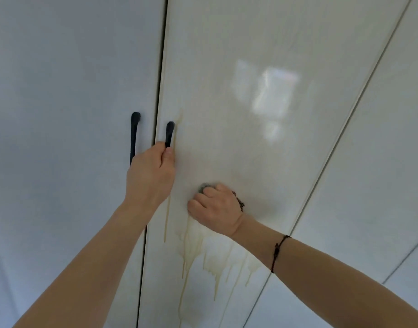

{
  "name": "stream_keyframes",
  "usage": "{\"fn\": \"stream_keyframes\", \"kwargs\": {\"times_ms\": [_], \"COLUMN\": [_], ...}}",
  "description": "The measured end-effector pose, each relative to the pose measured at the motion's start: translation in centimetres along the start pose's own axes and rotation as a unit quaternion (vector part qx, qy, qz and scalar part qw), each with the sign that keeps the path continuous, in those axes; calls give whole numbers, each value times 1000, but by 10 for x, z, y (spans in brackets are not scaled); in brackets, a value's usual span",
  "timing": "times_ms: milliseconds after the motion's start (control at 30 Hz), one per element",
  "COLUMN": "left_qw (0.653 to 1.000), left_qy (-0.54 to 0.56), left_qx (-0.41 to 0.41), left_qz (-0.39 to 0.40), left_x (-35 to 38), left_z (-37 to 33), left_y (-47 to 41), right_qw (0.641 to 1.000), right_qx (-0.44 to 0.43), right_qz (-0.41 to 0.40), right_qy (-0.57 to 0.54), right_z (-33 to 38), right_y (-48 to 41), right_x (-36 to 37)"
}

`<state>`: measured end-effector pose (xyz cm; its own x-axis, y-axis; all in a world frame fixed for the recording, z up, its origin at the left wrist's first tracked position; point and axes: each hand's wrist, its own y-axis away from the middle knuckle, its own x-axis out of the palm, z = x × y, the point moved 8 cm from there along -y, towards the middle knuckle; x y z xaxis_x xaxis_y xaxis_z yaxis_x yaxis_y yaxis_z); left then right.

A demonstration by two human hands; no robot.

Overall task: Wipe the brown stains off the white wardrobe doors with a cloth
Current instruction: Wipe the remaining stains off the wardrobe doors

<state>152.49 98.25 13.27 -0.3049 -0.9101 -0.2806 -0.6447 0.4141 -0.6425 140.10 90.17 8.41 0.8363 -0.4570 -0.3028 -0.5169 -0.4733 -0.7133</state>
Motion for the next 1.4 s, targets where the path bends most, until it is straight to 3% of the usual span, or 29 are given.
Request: {"fn": "stream_keyframes", "kwargs": {"times_ms": [67, 167, 300, 500, 600, 767, 900, 1100, 1267, 1400], "left_qw": [1000, 999, 999, 999, 1000, 999, 998, 996, 998, 998], "left_qy": [-6, -9, 13, 15, 16, 24, 27, 41, 15, 10], "left_qx": [-14, -21, -25, -6, -3, -16, -30, -46, -22, -21], "left_qz": [15, 29, 18, -27, -25, 12, 41, 60, 56, 54], "left_x": [-7, -8, -4, -3, -3, -8, -9, -5, -5, -3], "left_z": [-1, -5, -4, 3, 0, 2, 1, 6, 3, 4], "left_y": [0, -1, -1, 1, 1, -3, -3, -3, -3, -4], "right_qw": [999, 998, 983, 956, 963, 986, 988, 954, 976, 974], "right_qx": [-52, -51, 84, 199, 203, 152, 133, 284, 213, 217], "right_qz": [14, -45, -151, -206, -173, -36, -53, -97, -51, -40], "right_qy": [-3, 12, 67, 60, 49, 53, 49, 23, 6, 51], "right_z": [1, -35, -103, -106, -97, -70, -74, -74, -19, -44], "right_y": [4, -27, -109, -121, -114, -85, -102, -116, -68, -89], "right_x": [-6, -31, -62, -53, -49, -51, -61, -48, -26, -37]}}
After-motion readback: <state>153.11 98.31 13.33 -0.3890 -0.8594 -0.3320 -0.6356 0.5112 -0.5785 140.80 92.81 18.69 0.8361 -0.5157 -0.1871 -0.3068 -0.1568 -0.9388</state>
